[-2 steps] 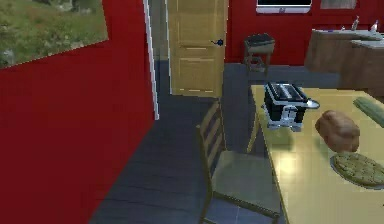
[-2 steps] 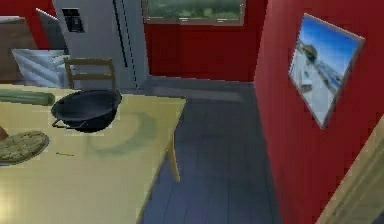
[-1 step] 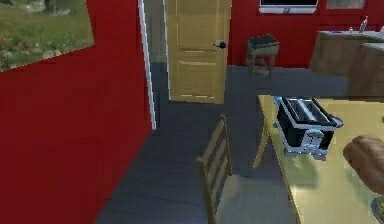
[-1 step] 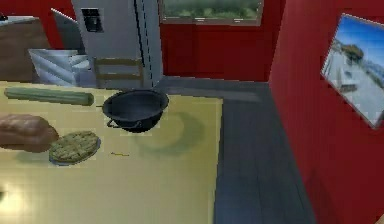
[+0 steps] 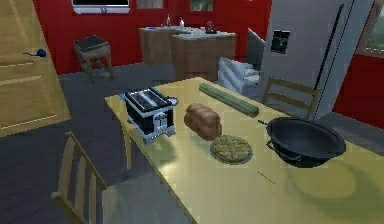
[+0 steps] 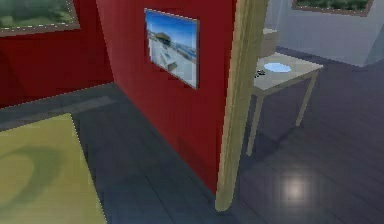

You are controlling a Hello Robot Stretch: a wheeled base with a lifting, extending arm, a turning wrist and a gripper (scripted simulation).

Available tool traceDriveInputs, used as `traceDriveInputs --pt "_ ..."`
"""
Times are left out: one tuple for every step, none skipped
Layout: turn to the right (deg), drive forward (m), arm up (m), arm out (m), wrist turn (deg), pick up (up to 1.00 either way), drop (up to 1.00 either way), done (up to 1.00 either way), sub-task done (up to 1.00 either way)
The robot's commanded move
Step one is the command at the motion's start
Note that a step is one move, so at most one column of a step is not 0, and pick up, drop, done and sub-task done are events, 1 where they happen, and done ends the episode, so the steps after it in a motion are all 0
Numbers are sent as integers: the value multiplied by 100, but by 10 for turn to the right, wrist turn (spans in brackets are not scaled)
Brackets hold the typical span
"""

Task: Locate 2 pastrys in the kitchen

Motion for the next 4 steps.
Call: traceDriveInputs --pt "120 0 0 0 0 0 0 0 0" --pt "0 0 0 0 0 0 0 0 100" --pt "-450 0 0 0 0 0 0 0 0" --pt "-360 0 0 0 0 0 0 0 0"
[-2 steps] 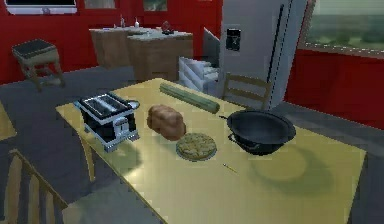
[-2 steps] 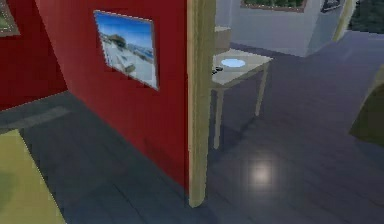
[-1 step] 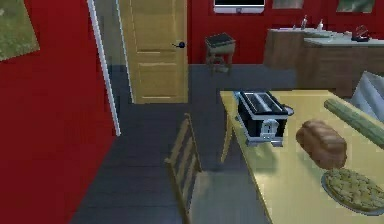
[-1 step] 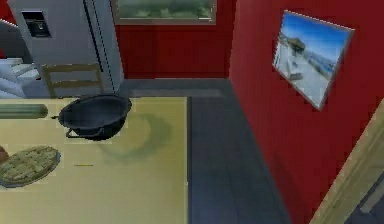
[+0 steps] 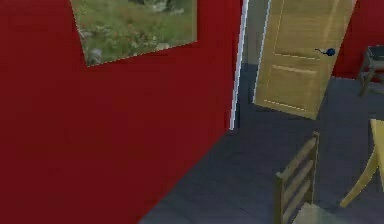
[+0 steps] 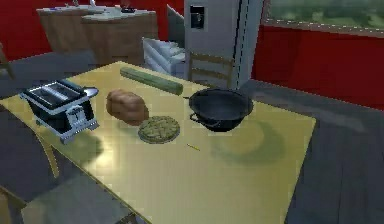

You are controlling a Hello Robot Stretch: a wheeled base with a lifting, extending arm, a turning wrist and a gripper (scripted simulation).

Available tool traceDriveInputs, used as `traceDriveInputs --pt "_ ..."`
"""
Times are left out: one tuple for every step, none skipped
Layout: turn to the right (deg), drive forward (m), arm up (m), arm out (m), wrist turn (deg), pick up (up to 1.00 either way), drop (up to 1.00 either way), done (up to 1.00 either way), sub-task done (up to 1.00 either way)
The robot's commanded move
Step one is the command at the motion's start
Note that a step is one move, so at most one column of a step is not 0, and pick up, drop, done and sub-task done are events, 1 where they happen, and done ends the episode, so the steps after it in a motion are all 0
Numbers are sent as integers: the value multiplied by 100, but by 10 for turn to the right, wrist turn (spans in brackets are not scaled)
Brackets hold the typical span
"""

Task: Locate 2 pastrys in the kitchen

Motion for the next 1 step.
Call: traceDriveInputs --pt "0 75 0 0 0 0 0 0 0"
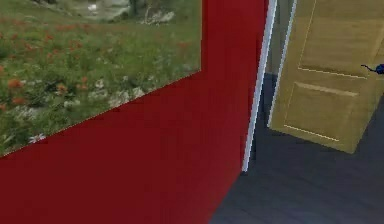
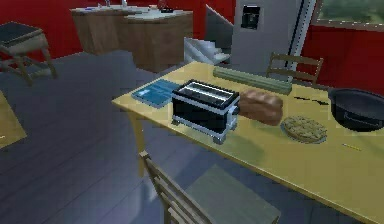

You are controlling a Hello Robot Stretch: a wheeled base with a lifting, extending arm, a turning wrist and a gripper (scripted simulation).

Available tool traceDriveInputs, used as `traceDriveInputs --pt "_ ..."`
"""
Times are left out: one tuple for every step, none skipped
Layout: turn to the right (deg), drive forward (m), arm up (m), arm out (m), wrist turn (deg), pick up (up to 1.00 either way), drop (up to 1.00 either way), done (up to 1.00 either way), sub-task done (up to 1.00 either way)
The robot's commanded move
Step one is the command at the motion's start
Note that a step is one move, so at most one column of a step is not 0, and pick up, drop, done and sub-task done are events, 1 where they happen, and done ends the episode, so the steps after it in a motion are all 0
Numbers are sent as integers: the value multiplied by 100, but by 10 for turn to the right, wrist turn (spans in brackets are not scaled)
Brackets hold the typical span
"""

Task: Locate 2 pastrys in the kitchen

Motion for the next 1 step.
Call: traceDriveInputs --pt "300 0 0 0 0 0 0 0 0"
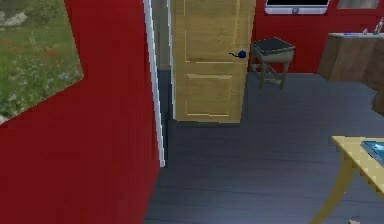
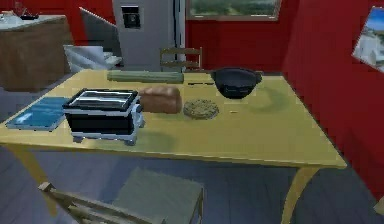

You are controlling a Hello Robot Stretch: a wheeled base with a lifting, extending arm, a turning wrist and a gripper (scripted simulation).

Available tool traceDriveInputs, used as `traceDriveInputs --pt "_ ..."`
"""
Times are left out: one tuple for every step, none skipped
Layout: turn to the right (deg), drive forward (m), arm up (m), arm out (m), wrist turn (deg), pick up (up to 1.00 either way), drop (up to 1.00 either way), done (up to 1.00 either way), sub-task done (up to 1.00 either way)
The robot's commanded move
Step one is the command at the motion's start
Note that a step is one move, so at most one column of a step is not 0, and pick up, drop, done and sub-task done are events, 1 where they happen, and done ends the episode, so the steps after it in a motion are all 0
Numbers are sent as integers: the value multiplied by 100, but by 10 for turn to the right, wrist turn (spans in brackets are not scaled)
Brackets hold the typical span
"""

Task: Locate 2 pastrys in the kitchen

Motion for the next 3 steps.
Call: traceDriveInputs --pt "0 40 0 0 0 0 0 0 0" --pt "270 0 0 0 0 0 0 0 0" --pt "0 100 0 0 0 0 0 0 0"
